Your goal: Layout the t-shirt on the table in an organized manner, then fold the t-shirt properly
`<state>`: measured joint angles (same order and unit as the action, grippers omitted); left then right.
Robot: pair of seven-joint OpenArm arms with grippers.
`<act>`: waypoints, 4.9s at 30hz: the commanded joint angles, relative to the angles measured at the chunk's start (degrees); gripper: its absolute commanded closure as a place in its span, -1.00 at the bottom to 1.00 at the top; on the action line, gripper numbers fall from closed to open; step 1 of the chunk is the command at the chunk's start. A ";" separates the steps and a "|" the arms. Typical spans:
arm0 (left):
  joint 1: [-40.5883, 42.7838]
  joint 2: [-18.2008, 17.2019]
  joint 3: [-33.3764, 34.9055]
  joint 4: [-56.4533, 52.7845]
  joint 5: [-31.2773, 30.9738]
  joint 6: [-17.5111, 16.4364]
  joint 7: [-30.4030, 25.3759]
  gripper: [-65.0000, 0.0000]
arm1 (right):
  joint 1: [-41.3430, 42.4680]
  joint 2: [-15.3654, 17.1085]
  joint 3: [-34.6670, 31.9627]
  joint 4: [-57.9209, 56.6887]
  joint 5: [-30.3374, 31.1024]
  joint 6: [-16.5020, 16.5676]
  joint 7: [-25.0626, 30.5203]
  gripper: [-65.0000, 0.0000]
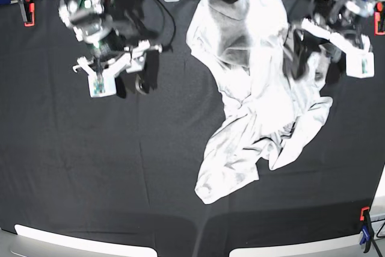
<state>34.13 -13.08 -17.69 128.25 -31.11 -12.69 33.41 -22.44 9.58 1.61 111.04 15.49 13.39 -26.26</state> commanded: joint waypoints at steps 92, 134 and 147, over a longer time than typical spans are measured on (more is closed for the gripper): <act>-0.66 -0.28 -0.33 1.01 7.06 -0.37 -1.36 -0.34 | 17.18 8.59 32.06 -20.65 24.96 26.61 -12.85 0.59; -0.66 -0.28 -0.33 1.01 7.06 -0.37 -1.33 -0.34 | 21.29 -8.94 -5.27 -20.98 -7.85 11.19 -1.64 0.05; -0.63 -0.28 -0.33 1.01 7.06 -0.37 -1.31 -0.34 | 21.42 -7.96 -4.79 -26.51 -11.80 11.10 1.57 1.00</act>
<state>33.47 -13.04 -17.74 128.25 -23.55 -12.71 33.43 -1.91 1.32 -3.42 83.37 3.49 24.23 -25.63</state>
